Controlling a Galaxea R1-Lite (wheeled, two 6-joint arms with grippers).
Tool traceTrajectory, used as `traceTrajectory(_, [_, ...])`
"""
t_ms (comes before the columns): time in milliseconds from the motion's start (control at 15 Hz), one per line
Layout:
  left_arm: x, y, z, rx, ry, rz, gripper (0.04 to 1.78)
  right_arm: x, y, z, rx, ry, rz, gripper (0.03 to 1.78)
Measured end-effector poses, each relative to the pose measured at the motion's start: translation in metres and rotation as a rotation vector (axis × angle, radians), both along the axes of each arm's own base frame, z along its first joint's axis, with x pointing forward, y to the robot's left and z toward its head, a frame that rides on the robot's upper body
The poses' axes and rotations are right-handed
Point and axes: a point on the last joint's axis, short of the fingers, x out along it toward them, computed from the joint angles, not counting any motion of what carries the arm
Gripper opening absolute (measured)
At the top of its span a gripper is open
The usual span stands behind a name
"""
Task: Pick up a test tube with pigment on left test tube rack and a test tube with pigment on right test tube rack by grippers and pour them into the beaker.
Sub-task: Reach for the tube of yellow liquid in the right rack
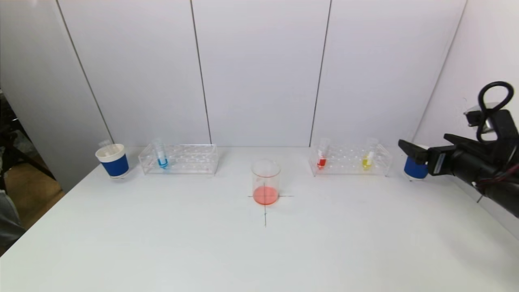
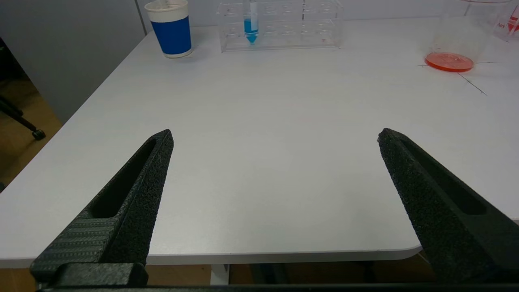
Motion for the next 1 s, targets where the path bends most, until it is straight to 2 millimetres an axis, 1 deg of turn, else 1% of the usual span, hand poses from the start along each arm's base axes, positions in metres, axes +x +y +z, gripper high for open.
traceTrajectory(200, [0.000,0.000,0.000,0.000,0.000,0.000,1.76,0.037,0.000,-0.027,0.001,-0.024,-0.004,1.76])
traceTrajectory(400, [0.000,0.000,0.000,0.000,0.000,0.000,1.76,0.059,0.000,-0.051,0.008,-0.036,-0.024,1.76])
traceTrajectory(667, [0.000,0.000,0.000,0.000,0.000,0.000,1.76,0.077,0.000,-0.074,0.035,-0.017,-0.050,1.76])
traceTrajectory(1000, [0.000,0.000,0.000,0.000,0.000,0.000,1.76,0.092,-0.001,-0.087,0.039,-0.005,-0.066,1.76])
